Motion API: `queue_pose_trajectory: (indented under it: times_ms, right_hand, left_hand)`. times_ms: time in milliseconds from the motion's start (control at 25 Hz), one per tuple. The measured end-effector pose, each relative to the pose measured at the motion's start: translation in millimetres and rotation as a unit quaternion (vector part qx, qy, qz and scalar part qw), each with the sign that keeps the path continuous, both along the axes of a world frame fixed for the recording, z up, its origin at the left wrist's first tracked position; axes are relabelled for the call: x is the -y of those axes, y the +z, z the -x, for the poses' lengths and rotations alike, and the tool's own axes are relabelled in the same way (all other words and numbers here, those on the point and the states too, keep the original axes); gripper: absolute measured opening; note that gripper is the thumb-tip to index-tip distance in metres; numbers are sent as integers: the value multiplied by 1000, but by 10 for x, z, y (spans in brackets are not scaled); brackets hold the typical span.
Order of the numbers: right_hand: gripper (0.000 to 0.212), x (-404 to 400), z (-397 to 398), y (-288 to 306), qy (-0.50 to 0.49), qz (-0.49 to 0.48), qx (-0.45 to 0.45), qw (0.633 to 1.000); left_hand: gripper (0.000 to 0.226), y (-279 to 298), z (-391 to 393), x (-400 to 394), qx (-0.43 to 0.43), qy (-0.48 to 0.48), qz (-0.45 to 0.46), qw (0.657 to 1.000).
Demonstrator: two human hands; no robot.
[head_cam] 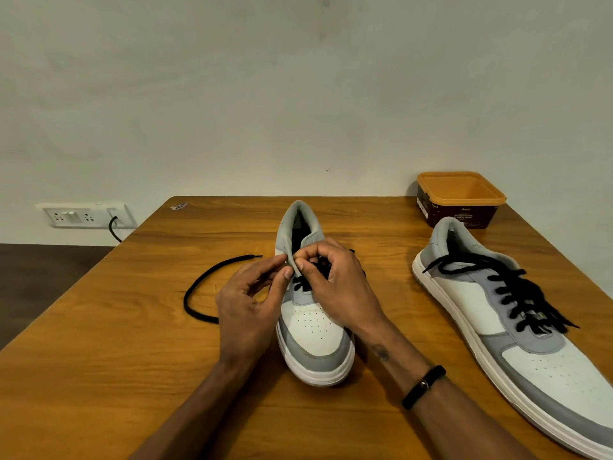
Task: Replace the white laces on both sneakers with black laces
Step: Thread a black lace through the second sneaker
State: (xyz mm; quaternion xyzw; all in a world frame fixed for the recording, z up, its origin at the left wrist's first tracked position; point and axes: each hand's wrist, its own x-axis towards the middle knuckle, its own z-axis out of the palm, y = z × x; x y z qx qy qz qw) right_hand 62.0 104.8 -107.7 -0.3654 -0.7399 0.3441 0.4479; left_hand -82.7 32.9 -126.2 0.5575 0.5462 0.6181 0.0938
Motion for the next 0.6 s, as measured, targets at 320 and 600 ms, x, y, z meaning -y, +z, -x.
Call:
queue_pose_trajectory:
  times_ms: [320, 600]
  right_hand:
    - [20, -22, 9, 0, 7, -20, 2, 1000]
    - [40, -85, -150, 50, -41, -182, 211, 960]
  left_hand:
    - [38, -20, 17, -20, 15, -9, 12, 1000]
    - [21, 4, 57, -121, 72, -22, 34, 997]
